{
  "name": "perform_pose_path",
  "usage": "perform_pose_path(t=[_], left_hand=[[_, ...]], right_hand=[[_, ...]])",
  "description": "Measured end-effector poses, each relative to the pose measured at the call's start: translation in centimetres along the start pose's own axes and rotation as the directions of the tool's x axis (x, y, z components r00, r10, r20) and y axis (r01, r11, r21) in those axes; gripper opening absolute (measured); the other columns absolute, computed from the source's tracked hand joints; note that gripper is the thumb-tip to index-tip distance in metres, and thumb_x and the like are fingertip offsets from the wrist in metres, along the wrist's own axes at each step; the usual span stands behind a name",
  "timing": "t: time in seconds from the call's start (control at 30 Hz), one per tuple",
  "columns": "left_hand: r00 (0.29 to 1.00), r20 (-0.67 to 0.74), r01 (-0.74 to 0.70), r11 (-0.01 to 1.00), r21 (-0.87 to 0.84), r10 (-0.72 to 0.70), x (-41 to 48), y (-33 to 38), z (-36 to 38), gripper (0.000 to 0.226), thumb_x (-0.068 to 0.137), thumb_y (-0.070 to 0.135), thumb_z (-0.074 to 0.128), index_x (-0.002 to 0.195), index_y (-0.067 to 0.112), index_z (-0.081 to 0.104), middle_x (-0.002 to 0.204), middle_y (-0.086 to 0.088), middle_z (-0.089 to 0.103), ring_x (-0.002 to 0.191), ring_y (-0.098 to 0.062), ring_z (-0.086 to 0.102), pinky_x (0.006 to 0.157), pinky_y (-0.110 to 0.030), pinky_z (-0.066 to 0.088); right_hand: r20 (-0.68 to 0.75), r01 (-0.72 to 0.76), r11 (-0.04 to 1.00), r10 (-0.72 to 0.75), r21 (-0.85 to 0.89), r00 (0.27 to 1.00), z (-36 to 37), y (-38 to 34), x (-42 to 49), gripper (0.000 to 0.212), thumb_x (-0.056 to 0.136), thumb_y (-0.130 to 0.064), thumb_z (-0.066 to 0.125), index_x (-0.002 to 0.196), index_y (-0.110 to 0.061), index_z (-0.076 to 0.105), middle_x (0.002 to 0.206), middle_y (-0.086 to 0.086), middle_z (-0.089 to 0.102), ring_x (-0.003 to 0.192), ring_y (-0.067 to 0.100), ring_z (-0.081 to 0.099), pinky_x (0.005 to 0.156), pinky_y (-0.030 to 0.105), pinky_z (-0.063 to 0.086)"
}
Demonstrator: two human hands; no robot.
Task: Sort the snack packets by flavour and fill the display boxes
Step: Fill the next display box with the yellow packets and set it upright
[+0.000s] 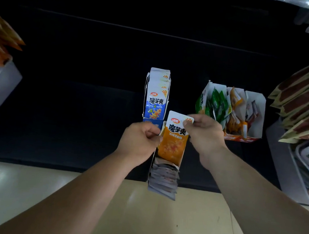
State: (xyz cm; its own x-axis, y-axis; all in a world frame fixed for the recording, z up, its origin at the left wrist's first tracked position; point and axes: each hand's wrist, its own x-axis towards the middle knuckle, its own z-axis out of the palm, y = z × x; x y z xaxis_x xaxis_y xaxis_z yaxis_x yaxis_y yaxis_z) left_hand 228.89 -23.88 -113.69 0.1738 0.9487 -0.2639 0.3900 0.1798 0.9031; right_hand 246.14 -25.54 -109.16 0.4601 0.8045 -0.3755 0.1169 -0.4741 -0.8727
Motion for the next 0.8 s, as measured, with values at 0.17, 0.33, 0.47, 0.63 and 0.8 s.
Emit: perform_pose_path(t=[0.17, 0.33, 0.47, 0.63, 0.8], left_hand=[[1.000, -0.009, 0.012, 1.000, -0.007, -0.012, 0.2, 0.1, 0.1, 0.014, 0.096, 0.014, 0.072, 0.095, 0.027, 0.074, 0.090, 0.007, 0.076, 0.080, -0.011, 0.073, 0.087, -0.034, 0.062], [0.999, 0.018, 0.040, 0.999, -0.003, -0.039, 0.0, 0.1, 0.1, 0.018, 0.097, 0.013, 0.068, 0.090, 0.029, 0.074, 0.089, 0.006, 0.077, 0.079, -0.009, 0.072, 0.070, -0.026, 0.056], [0.996, 0.031, 0.087, 0.994, -0.073, -0.084, -0.5, 0.3, -0.3, 0.017, 0.098, 0.005, 0.066, 0.093, 0.018, 0.076, 0.086, 0.000, 0.077, 0.062, -0.003, 0.069, 0.051, -0.012, 0.048], [0.997, 0.037, 0.077, 0.994, -0.081, -0.074, -0.9, 0.1, -0.4, 0.018, 0.097, 0.012, 0.071, 0.088, 0.027, 0.073, 0.088, -0.002, 0.077, 0.064, -0.005, 0.071, 0.051, -0.015, 0.050], [0.997, 0.034, 0.074, 0.995, -0.065, -0.072, -0.9, 0.2, -0.5, 0.017, 0.097, 0.013, 0.071, 0.090, 0.028, 0.072, 0.090, -0.001, 0.077, 0.068, -0.007, 0.073, 0.053, -0.013, 0.049]], right_hand=[[0.080, 0.115, 0.993, -0.112, -0.035, 0.991, -1.3, -0.1, -1.0, 0.008, 0.102, -0.015, 0.066, 0.094, -0.018, 0.067, 0.090, -0.005, 0.078, 0.073, -0.009, 0.070, 0.054, 0.010, 0.051], [0.298, 0.226, 0.956, -0.163, -0.188, 0.940, -2.6, 0.1, -2.7, 0.009, 0.101, -0.014, 0.066, 0.095, -0.020, 0.068, 0.090, -0.005, 0.079, 0.087, 0.004, 0.072, 0.076, 0.022, 0.059], [0.421, 0.281, 0.861, -0.086, -0.425, 0.903, -3.1, 1.5, -3.6, 0.012, 0.099, -0.017, 0.068, 0.093, -0.026, 0.073, 0.089, -0.007, 0.077, 0.087, 0.008, 0.072, 0.086, 0.031, 0.059], [0.506, 0.305, 0.763, 0.033, -0.570, 0.862, -2.5, 3.5, -4.1, 0.026, 0.084, -0.042, 0.082, 0.108, -0.035, 0.075, 0.104, -0.015, 0.071, 0.100, 0.002, 0.067, 0.095, 0.031, 0.056], [0.503, 0.341, 0.685, 0.042, -0.643, 0.863, -1.9, 3.8, -4.0, 0.057, 0.068, -0.056, 0.089, 0.119, -0.040, 0.070, 0.111, -0.018, 0.066, 0.105, 0.004, 0.063, 0.092, 0.033, 0.057]])
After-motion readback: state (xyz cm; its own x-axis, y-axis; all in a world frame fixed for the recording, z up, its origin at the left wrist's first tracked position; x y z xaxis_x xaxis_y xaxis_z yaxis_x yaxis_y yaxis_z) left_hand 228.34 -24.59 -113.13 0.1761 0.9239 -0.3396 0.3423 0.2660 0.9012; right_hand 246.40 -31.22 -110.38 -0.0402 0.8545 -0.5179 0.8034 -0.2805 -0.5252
